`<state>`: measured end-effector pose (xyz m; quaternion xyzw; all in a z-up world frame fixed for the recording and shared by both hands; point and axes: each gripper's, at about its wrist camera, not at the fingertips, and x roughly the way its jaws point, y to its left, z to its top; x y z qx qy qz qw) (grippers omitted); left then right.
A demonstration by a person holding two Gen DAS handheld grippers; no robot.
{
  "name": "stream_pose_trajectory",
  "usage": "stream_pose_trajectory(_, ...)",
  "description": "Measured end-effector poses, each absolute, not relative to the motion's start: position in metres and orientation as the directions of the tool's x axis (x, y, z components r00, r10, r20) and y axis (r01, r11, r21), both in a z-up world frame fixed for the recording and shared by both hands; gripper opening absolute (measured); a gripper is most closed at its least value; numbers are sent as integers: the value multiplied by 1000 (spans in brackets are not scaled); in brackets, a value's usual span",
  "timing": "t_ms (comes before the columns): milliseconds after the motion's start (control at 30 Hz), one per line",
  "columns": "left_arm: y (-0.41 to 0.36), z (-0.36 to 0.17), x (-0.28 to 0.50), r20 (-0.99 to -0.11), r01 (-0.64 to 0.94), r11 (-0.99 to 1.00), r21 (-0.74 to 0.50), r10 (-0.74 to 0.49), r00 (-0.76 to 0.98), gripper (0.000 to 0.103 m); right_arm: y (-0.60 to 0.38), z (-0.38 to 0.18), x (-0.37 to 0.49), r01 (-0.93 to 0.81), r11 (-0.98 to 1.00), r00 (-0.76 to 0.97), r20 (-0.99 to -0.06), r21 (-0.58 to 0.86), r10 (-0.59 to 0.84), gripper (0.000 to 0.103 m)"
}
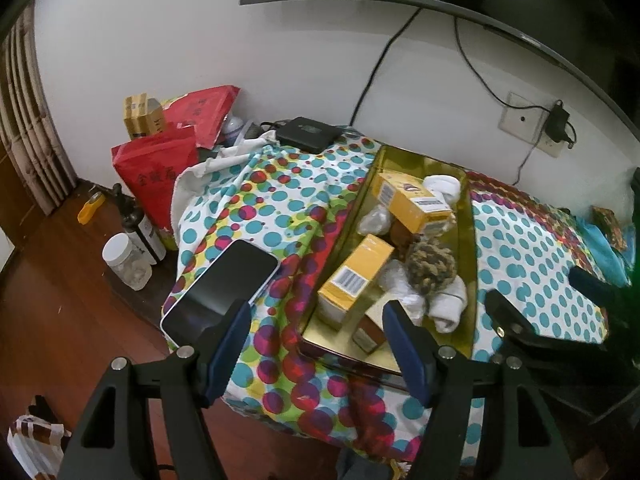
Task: Organize objects
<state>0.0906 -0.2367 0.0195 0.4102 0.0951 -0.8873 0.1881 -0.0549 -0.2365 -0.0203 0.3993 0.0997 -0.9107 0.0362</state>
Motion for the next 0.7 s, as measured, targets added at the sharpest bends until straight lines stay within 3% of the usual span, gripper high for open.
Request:
stream_pose_trajectory(233,-216,27,90,-766,382,-924,-16,-234,-598,70,-227,-9,-34,95,-981,-682,-729,-170,60,102)
stream_pose_trajectory(700,-180,32,77,-787,327,-945,9,-208,-581,82,-195,-5,-4,40,-993,-654,-754,-111,59,102)
